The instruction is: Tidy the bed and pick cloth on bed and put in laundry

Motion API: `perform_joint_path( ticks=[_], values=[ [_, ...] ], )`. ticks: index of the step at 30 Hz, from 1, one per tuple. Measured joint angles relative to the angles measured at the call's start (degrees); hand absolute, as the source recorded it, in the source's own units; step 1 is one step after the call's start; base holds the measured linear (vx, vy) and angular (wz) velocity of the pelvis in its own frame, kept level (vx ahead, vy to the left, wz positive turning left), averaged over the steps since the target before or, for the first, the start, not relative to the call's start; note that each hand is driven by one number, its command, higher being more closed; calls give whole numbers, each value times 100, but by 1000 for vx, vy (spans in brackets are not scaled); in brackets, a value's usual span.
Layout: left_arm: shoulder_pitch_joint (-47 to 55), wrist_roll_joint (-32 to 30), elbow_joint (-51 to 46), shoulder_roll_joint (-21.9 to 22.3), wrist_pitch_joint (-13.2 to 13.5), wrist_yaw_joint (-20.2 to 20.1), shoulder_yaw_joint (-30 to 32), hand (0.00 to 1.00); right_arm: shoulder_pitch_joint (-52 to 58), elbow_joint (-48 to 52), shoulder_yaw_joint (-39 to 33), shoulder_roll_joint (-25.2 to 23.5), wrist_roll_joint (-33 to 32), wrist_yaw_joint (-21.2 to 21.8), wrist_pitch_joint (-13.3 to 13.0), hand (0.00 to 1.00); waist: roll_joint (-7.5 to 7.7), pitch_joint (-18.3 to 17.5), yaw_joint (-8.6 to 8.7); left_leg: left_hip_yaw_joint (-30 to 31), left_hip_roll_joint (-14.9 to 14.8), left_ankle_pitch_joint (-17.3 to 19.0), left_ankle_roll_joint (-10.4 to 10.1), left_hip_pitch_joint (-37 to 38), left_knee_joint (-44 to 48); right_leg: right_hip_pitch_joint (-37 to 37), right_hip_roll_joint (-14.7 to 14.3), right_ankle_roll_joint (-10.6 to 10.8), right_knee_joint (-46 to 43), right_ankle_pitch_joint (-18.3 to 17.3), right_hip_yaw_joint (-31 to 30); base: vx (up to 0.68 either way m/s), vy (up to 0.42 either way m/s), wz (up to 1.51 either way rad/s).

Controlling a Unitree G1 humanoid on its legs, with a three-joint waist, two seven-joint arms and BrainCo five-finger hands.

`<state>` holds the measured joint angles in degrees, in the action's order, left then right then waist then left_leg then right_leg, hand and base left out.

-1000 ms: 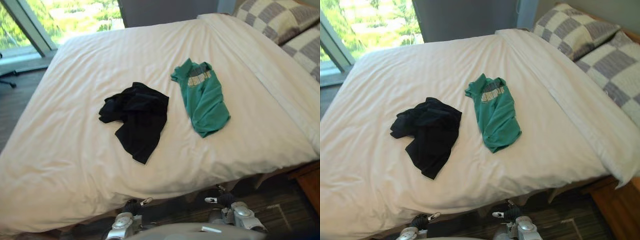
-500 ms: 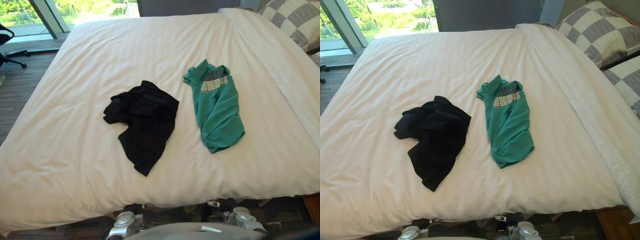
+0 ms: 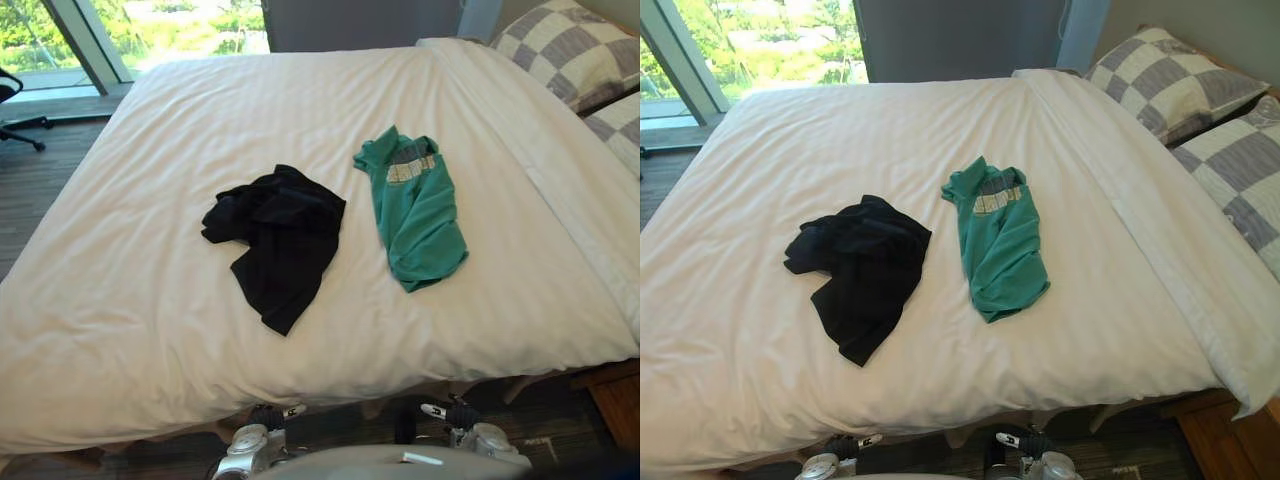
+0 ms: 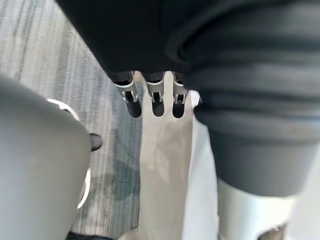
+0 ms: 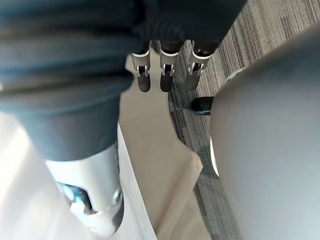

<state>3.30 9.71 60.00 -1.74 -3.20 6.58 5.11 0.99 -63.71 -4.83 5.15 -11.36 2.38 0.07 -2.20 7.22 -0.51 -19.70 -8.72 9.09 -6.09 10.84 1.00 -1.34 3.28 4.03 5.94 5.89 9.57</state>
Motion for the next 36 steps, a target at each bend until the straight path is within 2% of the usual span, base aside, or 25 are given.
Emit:
perform_joint_path(
  ticks=[3,5,7,9,10,13,17,19,21,23,26,28,29,31,33,36],
  values=[
    [0,363,21,55,-158,138,129,0,133,94,-254,-2,-659,-322,111,0,-60,-23,-12,-29,-57,-20,-41,-18,-48,80,-54,-29,-1,10,-31,6,-39,-13],
    [-1,923,126,97,-297,305,402,0,211,90,-495,-16,-1160,-533,164,0,-106,-47,-2,-41,-110,-82,-65,-3,-88,96,-115,-64,-2,0,-42,53,-29,-5],
    [13,1740,229,143,-437,619,845,0,388,104,-981,-104,-1750,-787,141,0,-150,-86,-3,-45,-184,-91,-104,17,-86,84,-185,-99,-4,-23,-19,93,-27,2],
    [43,2271,226,148,-485,881,1216,0,490,112,-1401,-185,-2014,-991,82,0,-157,-89,-7,-55,-210,-94,-112,67,-86,67,-207,-120,-7,-36,-5,106,-10,1],
    [60,2679,228,182,-493,1084,1489,0,574,173,-1644,-223,-2101,-1124,59,0,-155,-88,-23,-62,-212,-105,-128,93,-85,39,-208,-127,-10,-41,11,83,-1,1],
    [126,3310,190,226,-483,1496,2294,0,667,277,-2271,-291,-2108,-1386,83,0,-149,-91,-41,-27,-182,-117,-138,163,-65,-127,-154,-120,-9,-79,139,2,13,14],
    [192,3475,-98,122,-343,1813,3241,0,799,594,-3315,-216,-2101,-1509,72,0,-96,-123,-64,130,-110,-138,-106,96,-64,-191,-29,-69,-7,-148,361,-46,15,32],
    [265,3527,-288,-85,-191,1948,3713,0,836,662,-3893,-79,-2088,-1494,41,0,-56,-150,-60,237,-106,-150,-84,45,-90,-224,0,-43,-5,-206,522,-61,-18,43],
    [242,3591,-325,-525,-10,2025,4259,0,876,646,-4323,242,-1842,-1423,-91,0,-14,-225,-69,324,-124,-142,-77,-18,-82,-240,0,-22,-5,-224,644,-41,-24,31],
    [335,3585,-566,-1047,230,2010,4570,0,917,669,-4742,727,-1637,-1386,-361,0,4,-340,-70,456,-128,-110,-73,-104,-52,-261,3,-42,-5,-238,784,-25,-18,29],
    [361,3525,-993,-1533,453,1917,4751,0,1039,921,-4991,1156,-1459,-1377,-656,0,11,-486,-72,540,-132,-117,-79,-183,-53,-254,5,-63,-5,-263,895,25,-4,24],
    [350,3376,-1314,-2064,642,1620,4947,0,1032,1108,-5177,1616,-1160,-1380,-877,0,1,-584,-73,576,-142,-132,-99,-194,-75,-253,-11,-62,-6,-279,929,46,2,8],
    [343,3342,-1333,-2204,689,1535,4965,0,1028,1109,-5226,1732,-1084,-1381,-908,0,-6,-606,-72,588,-141,-136,-102,-195,-83,-253,-14,-60,-6,-282,935,57,5,8],
    [271,3342,-1375,-2766,897,1136,5121,0,980,1113,-5328,2177,-937,-1377,-1025,0,-2,-690,-52,615,-127,-148,-113,-220,-89,-219,-40,-60,-6,-295,929,59,8,4],
    [261,3341,-1380,-3147,1024,900,5177,0,838,1280,-5284,2383,-691,-1383,-1056,0,12,-721,-21,633,-110,-163,-120,-285,-76,-165,-33,-60,-7,-295,863,44,20,1],
    [236,3322,-1624,-3582,1109,681,5094,0,783,2251,-4737,2599,-408,-1369,-1018,0,17,-726,105,635,-83,-213,-133,-335,-70,-114,-17,-58,-7,-291,832,10,7,-1]
  ],
)
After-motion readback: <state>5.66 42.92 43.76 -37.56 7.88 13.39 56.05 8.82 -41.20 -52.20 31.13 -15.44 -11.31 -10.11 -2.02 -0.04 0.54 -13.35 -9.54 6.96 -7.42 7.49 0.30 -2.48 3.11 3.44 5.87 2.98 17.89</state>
